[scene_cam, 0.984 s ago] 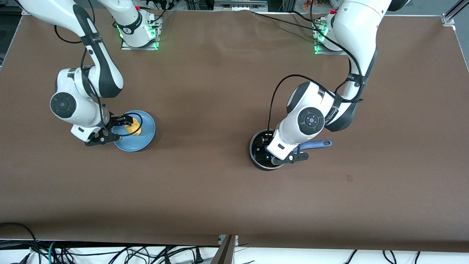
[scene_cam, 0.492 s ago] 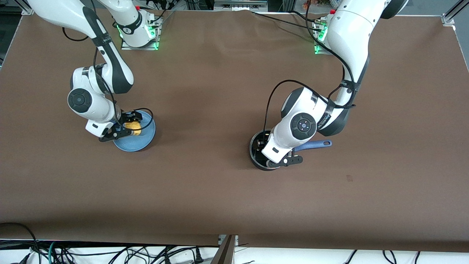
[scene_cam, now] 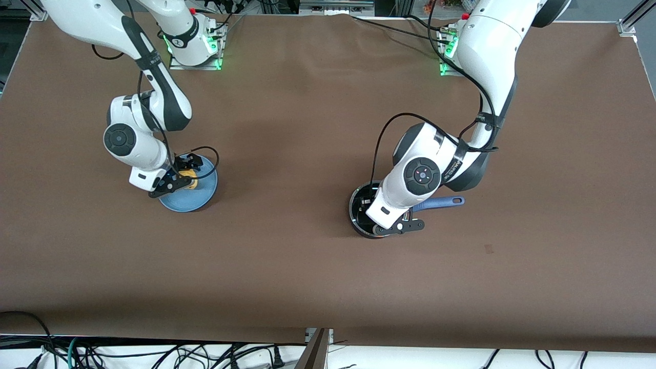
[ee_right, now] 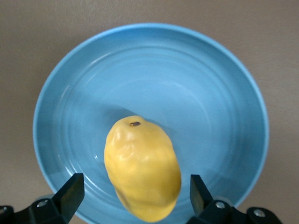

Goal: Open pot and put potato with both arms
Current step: 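Grasp the lid knob with the left gripper while the right gripper grasps the potato, then lift the glass lid off the saucepan with the left gripper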

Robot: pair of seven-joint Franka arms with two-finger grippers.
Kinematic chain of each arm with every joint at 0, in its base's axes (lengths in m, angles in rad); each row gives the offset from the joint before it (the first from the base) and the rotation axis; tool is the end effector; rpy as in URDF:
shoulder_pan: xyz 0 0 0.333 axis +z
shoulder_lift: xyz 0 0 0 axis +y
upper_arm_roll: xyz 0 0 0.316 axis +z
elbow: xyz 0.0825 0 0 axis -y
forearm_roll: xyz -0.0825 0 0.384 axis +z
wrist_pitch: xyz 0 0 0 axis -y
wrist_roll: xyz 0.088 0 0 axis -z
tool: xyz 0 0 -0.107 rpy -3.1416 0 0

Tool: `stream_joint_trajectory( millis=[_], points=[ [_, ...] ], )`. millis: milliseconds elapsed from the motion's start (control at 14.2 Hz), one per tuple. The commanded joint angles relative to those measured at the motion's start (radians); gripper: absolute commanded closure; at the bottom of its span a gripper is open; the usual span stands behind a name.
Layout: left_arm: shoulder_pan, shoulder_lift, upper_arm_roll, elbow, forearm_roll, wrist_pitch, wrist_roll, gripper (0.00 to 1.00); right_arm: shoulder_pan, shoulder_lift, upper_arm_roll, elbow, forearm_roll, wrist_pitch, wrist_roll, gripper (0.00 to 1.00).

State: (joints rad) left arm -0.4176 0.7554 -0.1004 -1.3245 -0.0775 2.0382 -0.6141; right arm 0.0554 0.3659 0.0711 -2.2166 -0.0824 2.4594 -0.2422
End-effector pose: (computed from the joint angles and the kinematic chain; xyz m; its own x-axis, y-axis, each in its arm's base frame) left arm 0.6454 -0.3537 0.2832 0.9819 0.1517 -0.1133 0.1619 -0.9830 0.0866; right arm 0.5336 0.0688 0.2003 0.9007 0.4168 -0.1225 0.4187 -0.9081 -0.0113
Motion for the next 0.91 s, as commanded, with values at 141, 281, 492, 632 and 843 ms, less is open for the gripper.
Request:
stream_joint_trajectory(
  millis=[141, 281, 492, 632, 843],
  points=[
    [0.023, -0.040, 0.010, 0.033, 0.024, -0.108, 0.040, 1.00, -0.005, -0.004, 0.003, -0.018, -0.008, 0.030, -0.026, 0.00],
    [0.066, -0.066, -0.001, 0.062, 0.007, -0.191, 0.106, 1.00, -0.008, -0.004, 0.001, -0.015, -0.008, 0.038, -0.026, 0.00],
    [0.160, -0.129, -0.001, 0.073, -0.062, -0.303, 0.253, 1.00, -0.008, 0.001, 0.001, -0.015, -0.008, 0.050, -0.026, 0.02],
    [0.238, -0.162, 0.002, 0.070, -0.065, -0.364, 0.443, 1.00, -0.009, 0.004, 0.001, -0.014, -0.007, 0.058, -0.026, 0.13],
    [0.417, -0.192, 0.004, 0.050, -0.057, -0.447, 0.812, 1.00, -0.011, 0.002, 0.001, -0.009, -0.005, 0.058, -0.025, 0.53]
  ],
)
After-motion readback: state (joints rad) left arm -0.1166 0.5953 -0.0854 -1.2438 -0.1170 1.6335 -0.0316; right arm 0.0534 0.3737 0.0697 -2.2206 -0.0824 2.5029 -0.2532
